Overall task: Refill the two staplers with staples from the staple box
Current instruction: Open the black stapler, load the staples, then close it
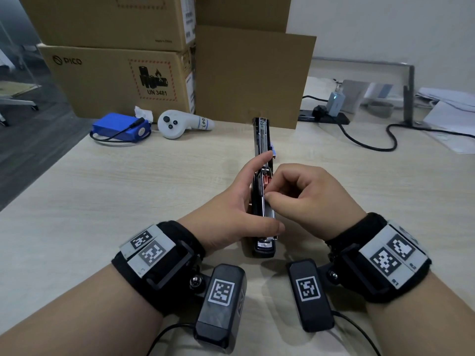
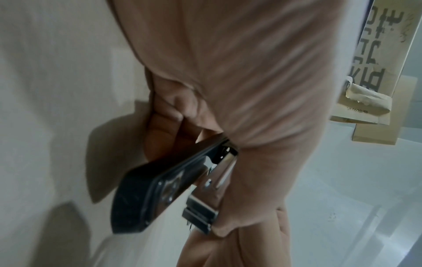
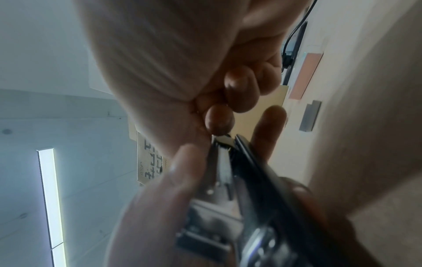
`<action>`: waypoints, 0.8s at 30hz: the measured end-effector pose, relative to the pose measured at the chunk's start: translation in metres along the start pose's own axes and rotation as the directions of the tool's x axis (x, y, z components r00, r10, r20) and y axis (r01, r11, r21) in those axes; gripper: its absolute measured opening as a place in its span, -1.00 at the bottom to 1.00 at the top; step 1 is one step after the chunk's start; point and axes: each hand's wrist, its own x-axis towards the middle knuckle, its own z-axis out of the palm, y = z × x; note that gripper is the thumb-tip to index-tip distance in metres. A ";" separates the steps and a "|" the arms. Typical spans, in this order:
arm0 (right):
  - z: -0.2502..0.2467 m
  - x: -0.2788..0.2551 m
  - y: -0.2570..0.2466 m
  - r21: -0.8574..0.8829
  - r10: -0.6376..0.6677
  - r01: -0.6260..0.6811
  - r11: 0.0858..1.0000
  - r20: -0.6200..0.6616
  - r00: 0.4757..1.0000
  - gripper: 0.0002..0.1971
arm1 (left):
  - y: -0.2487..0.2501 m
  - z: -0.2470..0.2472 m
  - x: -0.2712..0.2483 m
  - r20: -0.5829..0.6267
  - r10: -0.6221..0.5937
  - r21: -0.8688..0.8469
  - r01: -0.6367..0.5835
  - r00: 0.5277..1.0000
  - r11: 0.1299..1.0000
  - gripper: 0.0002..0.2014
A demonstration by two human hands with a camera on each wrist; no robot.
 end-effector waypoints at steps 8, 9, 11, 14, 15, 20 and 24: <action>-0.004 0.008 0.006 0.278 0.206 -0.121 0.953 -0.303 0.931 -0.85 | 0.002 0.000 -0.002 0.039 -0.005 -0.020 0.005 0.999 1.000 0.11; -0.005 0.010 0.009 0.350 0.280 -0.166 0.922 -0.306 0.910 -0.85 | 0.002 -0.001 -0.003 0.054 -0.001 -0.022 0.002 0.999 1.000 0.12; -0.004 0.012 0.014 0.459 0.391 -0.236 0.856 -0.278 0.878 -0.80 | 0.002 -0.002 -0.004 0.093 0.006 -0.041 -0.002 0.996 0.999 0.12; -0.001 0.013 0.017 0.569 0.448 -0.274 0.776 -0.189 0.874 -0.66 | 0.004 -0.003 -0.004 0.165 0.021 -0.047 -0.013 0.986 0.999 0.06; 0.001 0.013 0.016 0.617 0.454 -0.265 0.741 -0.169 0.875 -0.65 | 0.005 -0.002 -0.004 0.189 0.026 -0.045 -0.018 0.982 0.999 0.04; 0.000 0.011 0.014 0.564 0.401 -0.187 0.804 -0.282 0.872 -0.81 | 0.003 -0.001 -0.004 0.248 -0.015 -0.019 0.020 0.969 1.000 0.06; -0.009 0.010 0.010 0.454 0.234 -0.046 0.890 -0.367 0.900 -0.85 | 0.004 -0.001 -0.003 0.176 -0.043 0.024 0.040 0.983 0.999 -0.03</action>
